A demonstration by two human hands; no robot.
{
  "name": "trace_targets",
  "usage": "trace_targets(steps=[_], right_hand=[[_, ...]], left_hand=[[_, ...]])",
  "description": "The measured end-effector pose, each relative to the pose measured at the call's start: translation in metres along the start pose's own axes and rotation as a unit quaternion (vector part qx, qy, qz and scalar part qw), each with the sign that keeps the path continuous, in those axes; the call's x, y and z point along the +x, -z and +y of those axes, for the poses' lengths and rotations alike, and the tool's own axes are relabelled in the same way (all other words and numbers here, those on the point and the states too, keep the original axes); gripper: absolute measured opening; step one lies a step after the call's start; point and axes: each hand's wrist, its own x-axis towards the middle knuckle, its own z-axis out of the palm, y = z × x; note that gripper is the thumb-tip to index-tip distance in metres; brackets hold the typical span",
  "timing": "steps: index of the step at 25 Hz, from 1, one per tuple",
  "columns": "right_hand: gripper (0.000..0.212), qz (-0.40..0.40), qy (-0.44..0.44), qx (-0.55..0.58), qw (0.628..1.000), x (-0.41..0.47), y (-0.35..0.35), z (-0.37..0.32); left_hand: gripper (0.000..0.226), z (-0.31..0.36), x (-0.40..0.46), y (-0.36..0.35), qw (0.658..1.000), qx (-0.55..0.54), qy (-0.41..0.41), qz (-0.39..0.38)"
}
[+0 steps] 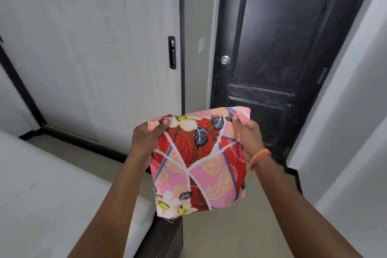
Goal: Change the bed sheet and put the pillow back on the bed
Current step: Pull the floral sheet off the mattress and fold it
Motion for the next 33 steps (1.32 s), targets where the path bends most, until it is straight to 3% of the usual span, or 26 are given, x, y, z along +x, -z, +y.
trace_targets(steps=[7,14,18,26,33], right_hand=[[0.027,-0.135,-0.016,0.028,0.99,0.21,-0.077,0.022],[0.025,-0.296,-0.013,-0.007,0.955,0.372,-0.182,0.027],[0.028,-0.358,-0.015,-0.021,0.933,0.418,-0.256,0.029],[0.028,-0.429,-0.002,-0.047,0.902,0.481,-0.462,0.068],[0.026,-0.43,-0.016,-0.055,0.901,0.525,-0.713,0.082]], left_hand=[[0.029,-0.006,0.144,-0.019,0.983,0.029,-0.032,0.176],[0.012,0.014,0.246,-0.026,0.935,0.017,-0.053,0.351],[0.022,0.022,0.292,-0.001,0.899,0.038,-0.036,0.436],[0.028,0.012,0.409,0.138,0.854,0.018,-0.034,0.52],[0.026,0.056,0.541,0.323,0.834,0.025,-0.028,0.55]])
